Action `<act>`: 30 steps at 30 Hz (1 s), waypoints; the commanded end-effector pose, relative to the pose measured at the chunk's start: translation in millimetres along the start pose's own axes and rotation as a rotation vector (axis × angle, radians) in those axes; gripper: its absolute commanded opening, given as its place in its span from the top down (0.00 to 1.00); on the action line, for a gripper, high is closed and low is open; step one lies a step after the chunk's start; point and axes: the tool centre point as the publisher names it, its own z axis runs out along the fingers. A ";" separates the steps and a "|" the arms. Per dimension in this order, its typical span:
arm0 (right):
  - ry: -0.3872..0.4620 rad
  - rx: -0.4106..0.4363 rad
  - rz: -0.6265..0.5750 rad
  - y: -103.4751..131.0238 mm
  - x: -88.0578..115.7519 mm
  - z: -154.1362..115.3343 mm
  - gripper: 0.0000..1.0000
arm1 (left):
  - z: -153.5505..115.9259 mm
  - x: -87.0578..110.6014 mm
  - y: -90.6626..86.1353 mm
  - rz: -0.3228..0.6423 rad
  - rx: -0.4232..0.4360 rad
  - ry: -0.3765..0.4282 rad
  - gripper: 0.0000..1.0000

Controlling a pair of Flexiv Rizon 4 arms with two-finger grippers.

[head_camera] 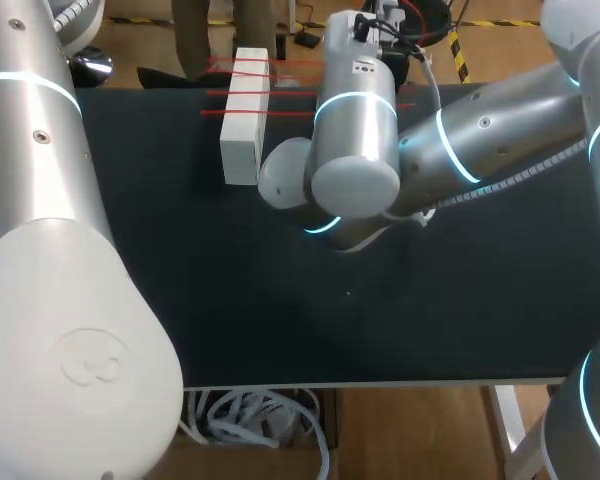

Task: Grab the tape and strap the tape.

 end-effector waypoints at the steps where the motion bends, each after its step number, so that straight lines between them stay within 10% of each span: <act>1: 0.007 -0.003 -0.004 1.5 -2.6 0.4 1.00 | -1.8 -1.5 -2.5 -0.001 -0.006 0.005 1.00; 26: 0.016 -0.014 0.013 3.6 0.5 1.8 1.00 | -1.8 -1.5 -2.5 -0.001 -0.006 0.005 1.00; 30: 0.015 -0.014 0.017 2.1 -0.8 2.3 0.69 | -1.8 -1.5 -2.5 -0.001 -0.006 0.005 1.00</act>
